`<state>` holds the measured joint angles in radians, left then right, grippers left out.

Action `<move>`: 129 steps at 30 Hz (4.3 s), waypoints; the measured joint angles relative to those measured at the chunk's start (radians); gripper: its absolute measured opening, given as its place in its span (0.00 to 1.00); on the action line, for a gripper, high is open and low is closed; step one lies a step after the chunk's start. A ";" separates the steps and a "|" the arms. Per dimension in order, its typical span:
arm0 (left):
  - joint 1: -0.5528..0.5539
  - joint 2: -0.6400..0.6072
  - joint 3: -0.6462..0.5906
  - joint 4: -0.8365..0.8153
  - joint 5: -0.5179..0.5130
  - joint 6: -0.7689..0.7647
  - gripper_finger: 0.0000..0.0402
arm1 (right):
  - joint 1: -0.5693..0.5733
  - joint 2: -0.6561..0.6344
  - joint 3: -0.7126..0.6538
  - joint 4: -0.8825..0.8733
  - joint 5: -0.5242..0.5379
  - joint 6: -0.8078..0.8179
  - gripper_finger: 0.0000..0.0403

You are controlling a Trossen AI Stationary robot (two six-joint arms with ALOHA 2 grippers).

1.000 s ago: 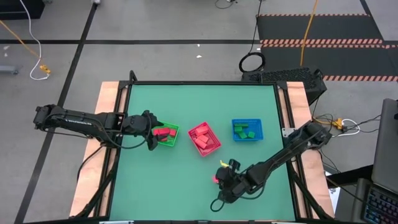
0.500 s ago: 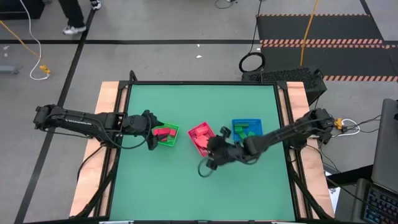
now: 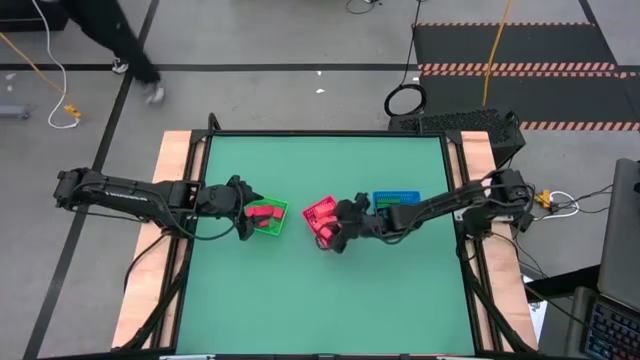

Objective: Sort & place blocks by color
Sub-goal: Put the pink block into the red bin, then return to Home Position

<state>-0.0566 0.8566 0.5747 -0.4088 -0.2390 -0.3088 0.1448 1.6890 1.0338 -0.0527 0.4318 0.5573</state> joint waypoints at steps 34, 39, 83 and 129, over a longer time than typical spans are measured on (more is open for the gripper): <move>-0.023 -0.205 -0.110 0.323 -0.024 0.195 0.61 | -0.093 -0.609 -0.158 -0.118 -0.077 -0.457 0.40; -0.044 -0.301 -0.163 0.299 -0.020 0.196 0.26 | -0.093 -0.695 -0.192 -0.191 -0.101 -0.433 0.19; -0.020 -0.854 -0.540 0.363 0.225 0.284 0.01 | -0.229 -1.608 -1.001 0.152 -0.566 -0.412 0.00; 0.098 -0.850 -0.565 0.434 0.213 0.341 0.01 | -0.250 -1.611 -1.019 0.083 -0.460 -0.413 0.00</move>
<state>0.0410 0.0063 0.0101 0.0254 -0.0257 0.0320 -0.1051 0.0784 0.0149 0.0307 -0.0284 0.1448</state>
